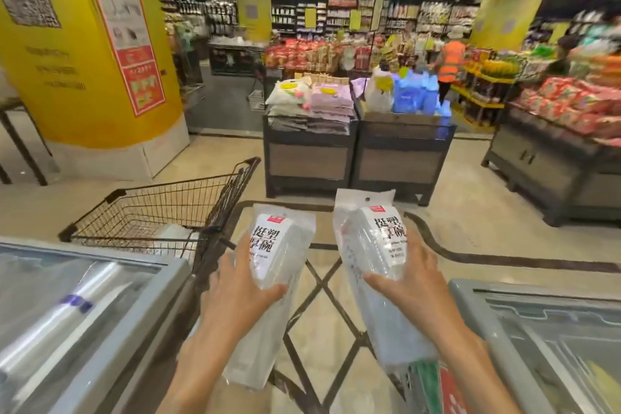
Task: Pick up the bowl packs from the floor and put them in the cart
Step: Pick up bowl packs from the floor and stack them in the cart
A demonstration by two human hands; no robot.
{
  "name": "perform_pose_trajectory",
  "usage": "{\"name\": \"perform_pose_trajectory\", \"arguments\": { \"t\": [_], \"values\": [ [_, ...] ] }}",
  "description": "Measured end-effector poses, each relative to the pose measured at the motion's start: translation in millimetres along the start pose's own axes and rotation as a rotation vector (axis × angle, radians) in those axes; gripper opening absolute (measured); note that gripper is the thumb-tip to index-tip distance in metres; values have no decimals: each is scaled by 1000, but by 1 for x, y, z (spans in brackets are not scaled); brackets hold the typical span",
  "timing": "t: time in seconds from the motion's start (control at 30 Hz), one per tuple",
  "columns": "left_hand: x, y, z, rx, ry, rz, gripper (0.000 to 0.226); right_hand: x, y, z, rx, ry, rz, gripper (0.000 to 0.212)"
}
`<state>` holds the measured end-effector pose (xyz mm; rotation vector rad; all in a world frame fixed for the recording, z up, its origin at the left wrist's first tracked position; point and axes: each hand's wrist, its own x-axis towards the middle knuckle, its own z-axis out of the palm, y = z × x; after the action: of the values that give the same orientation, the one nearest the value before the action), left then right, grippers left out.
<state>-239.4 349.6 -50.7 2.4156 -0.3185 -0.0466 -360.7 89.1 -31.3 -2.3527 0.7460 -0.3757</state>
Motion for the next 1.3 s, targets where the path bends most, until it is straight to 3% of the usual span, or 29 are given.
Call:
{"name": "perform_pose_trajectory", "arguments": {
  "t": [0.4,0.7,1.0,1.3],
  "values": [
    [303,71,68,-28,2,-88,121,349,-17,41,0,-78,-46,114],
    [550,81,104,-104,45,-94,119,598,-65,117,-19,-138,-113,117],
    [815,81,94,-71,95,-170,124,850,-166,191,-58,-199,-164,119],
    [991,24,60,-37,230,-381,119,1051,-270,311,-24,-343,-396,117]
  ]
}}
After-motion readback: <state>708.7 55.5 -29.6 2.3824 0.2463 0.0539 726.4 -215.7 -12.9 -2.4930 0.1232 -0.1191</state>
